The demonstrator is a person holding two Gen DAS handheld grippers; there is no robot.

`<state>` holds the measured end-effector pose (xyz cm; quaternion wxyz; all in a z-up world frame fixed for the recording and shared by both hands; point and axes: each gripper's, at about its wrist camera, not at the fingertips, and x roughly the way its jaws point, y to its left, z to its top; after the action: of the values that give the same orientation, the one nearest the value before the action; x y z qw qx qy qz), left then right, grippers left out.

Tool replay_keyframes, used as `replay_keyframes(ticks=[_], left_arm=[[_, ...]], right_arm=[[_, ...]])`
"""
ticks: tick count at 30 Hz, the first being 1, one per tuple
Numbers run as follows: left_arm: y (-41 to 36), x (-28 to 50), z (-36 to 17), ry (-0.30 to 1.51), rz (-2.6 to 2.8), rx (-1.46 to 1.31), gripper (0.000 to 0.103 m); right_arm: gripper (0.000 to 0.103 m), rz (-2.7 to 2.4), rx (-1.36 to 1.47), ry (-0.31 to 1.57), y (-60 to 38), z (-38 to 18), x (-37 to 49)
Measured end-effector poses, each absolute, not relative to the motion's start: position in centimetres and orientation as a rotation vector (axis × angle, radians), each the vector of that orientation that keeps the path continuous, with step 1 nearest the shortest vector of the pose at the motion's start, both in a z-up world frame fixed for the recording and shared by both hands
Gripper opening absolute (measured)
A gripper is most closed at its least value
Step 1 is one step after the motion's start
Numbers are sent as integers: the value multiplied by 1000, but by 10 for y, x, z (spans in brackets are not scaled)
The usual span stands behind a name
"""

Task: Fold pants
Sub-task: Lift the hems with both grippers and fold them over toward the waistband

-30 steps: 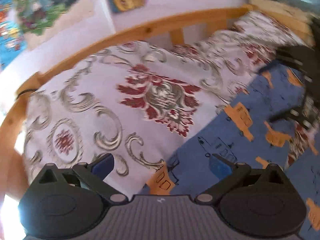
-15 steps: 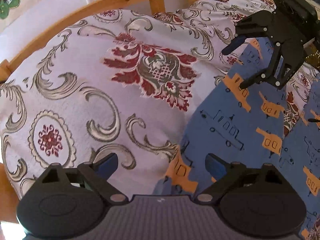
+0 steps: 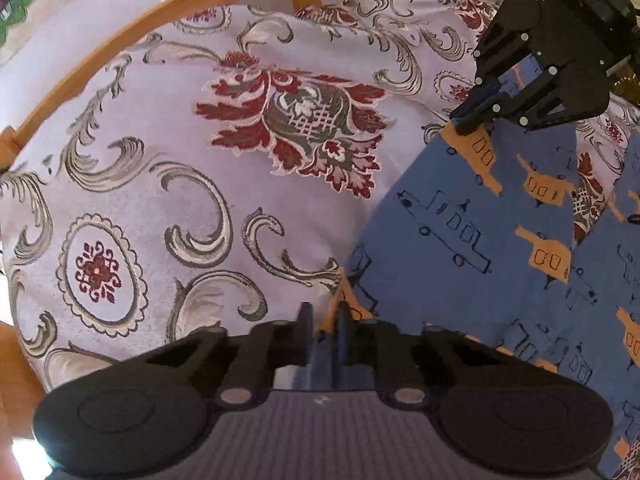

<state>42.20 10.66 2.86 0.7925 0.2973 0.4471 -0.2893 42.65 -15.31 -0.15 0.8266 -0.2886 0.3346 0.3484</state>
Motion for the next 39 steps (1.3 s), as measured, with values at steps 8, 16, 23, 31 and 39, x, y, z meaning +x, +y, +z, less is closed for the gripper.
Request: replay_keyframes(ticks=[8, 16, 23, 31, 39], left_arm=[[107, 391, 45, 851, -566, 638, 1], [101, 313, 70, 588, -563, 723, 1], [99, 230, 60, 439, -620, 834, 1], [111, 169, 35, 446, -701, 878, 1], [122, 140, 9, 532, -768, 856, 1]], right_arm=[[1, 615, -607, 537, -163, 15, 357], [1, 514, -589, 396, -173, 28, 253], [1, 462, -551, 356, -168, 16, 164], [1, 435, -598, 358, -146, -16, 86], [1, 401, -573, 415, -134, -44, 52]])
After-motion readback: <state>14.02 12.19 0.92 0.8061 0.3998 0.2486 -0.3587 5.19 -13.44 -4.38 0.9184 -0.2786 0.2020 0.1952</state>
